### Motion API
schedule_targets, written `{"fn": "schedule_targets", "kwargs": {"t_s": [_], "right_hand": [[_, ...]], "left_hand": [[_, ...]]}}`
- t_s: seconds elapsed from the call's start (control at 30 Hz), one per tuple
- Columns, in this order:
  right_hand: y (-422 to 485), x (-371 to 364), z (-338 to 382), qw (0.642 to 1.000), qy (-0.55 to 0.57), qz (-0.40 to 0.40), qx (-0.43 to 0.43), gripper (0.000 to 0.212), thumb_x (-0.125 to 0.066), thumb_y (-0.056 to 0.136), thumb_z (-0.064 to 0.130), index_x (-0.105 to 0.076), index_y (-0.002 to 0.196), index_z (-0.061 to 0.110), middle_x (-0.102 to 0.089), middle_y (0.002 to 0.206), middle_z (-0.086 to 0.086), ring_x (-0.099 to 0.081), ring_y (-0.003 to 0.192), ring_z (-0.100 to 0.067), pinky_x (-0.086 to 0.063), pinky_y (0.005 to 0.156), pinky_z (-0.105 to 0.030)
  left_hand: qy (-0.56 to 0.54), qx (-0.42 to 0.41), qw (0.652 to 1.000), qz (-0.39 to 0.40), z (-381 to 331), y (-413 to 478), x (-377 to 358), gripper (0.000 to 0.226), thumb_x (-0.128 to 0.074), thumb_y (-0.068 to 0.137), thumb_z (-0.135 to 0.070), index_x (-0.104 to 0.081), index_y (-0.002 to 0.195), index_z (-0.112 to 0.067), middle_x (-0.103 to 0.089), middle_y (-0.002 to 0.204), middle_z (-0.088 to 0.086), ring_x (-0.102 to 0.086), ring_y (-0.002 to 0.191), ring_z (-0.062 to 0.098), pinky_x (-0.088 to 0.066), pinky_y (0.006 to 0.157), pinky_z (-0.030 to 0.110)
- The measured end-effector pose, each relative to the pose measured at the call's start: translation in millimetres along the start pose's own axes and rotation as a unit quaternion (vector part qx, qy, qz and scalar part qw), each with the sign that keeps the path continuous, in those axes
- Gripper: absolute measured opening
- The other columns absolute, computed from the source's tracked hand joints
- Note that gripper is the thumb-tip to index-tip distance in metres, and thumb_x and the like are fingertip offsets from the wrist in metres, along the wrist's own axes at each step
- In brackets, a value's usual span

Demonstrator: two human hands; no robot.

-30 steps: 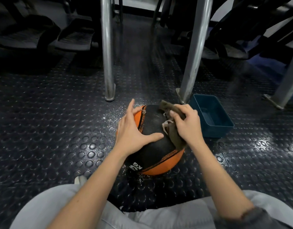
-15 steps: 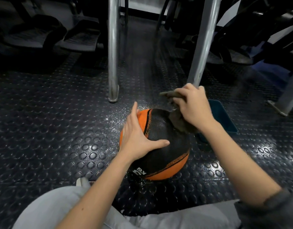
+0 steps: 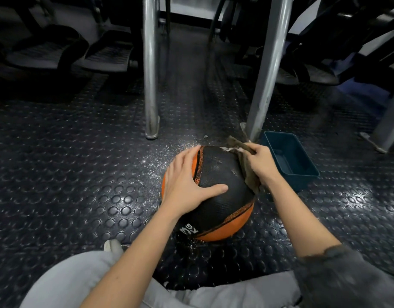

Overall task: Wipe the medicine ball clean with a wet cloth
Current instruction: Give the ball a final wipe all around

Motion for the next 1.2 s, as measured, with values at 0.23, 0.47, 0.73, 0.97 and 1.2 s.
{"fn": "schedule_targets", "kwargs": {"t_s": [0.23, 0.47, 0.73, 0.97, 1.2], "right_hand": [[-44, -50, 83, 0.955, -0.169, 0.049, 0.237, 0.020, -0.056, 0.092, 0.022, -0.067, 0.108, 0.022, -0.055, 0.099, 0.006, -0.041, 0.096, -0.023, -0.032, 0.089, -0.034], [8, -11, -39, 0.991, 0.079, 0.018, -0.107, 0.016, -0.060, 0.091, 0.008, -0.069, 0.104, 0.009, -0.066, 0.083, -0.007, -0.060, 0.081, -0.019, -0.049, 0.060, -0.019], [6, -18, 73, 0.985, 0.075, 0.051, 0.144, 0.025, -0.070, 0.082, 0.006, -0.068, 0.106, 0.013, -0.064, 0.085, 0.009, -0.059, 0.080, -0.005, -0.046, 0.075, -0.012], [27, -36, 51, 0.990, -0.059, 0.075, 0.107, 0.021, -0.064, 0.086, 0.007, -0.073, 0.103, 0.015, -0.070, 0.095, 0.004, -0.060, 0.093, -0.009, -0.048, 0.087, -0.025], [29, -18, -36, 0.994, 0.035, 0.064, -0.087, 0.026, -0.057, 0.090, -0.003, -0.071, 0.101, 0.017, -0.068, 0.093, -0.006, -0.061, 0.078, -0.016, -0.051, 0.064, -0.021]], "left_hand": [[-0.016, 0.013, 1.000, -0.019, 12, 4, 5, 0.104, -0.055, 0.043, -0.079, -0.037, 0.137, -0.036, -0.026, 0.129, -0.024, -0.021, 0.123, -0.002, -0.020, 0.110, 0.031], [-0.044, 0.019, 0.999, -0.002, 15, 6, 7, 0.102, -0.058, 0.044, -0.080, -0.034, 0.136, -0.044, -0.024, 0.126, -0.029, -0.017, 0.120, -0.007, -0.019, 0.111, 0.032], [-0.027, 0.004, 0.999, -0.023, 15, 6, 8, 0.102, -0.058, 0.044, -0.079, -0.037, 0.136, -0.039, -0.027, 0.128, -0.025, -0.020, 0.121, -0.005, -0.020, 0.112, 0.033], [-0.060, 0.039, 0.997, 0.001, 21, 11, 7, 0.090, -0.060, 0.043, -0.078, -0.031, 0.126, -0.054, -0.027, 0.126, -0.026, -0.022, 0.124, -0.002, -0.022, 0.114, 0.039], [-0.044, 0.016, 0.999, -0.010, 19, 7, 9, 0.095, -0.058, 0.046, -0.079, -0.032, 0.132, -0.048, -0.026, 0.129, -0.026, -0.022, 0.124, -0.002, -0.022, 0.112, 0.036]]}}
Point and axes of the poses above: each hand's wrist, its own y-axis towards the middle knuckle, its own x-axis out of the back of the hand, z = x × y, the point moved 9 cm from there along y, towards the middle knuckle
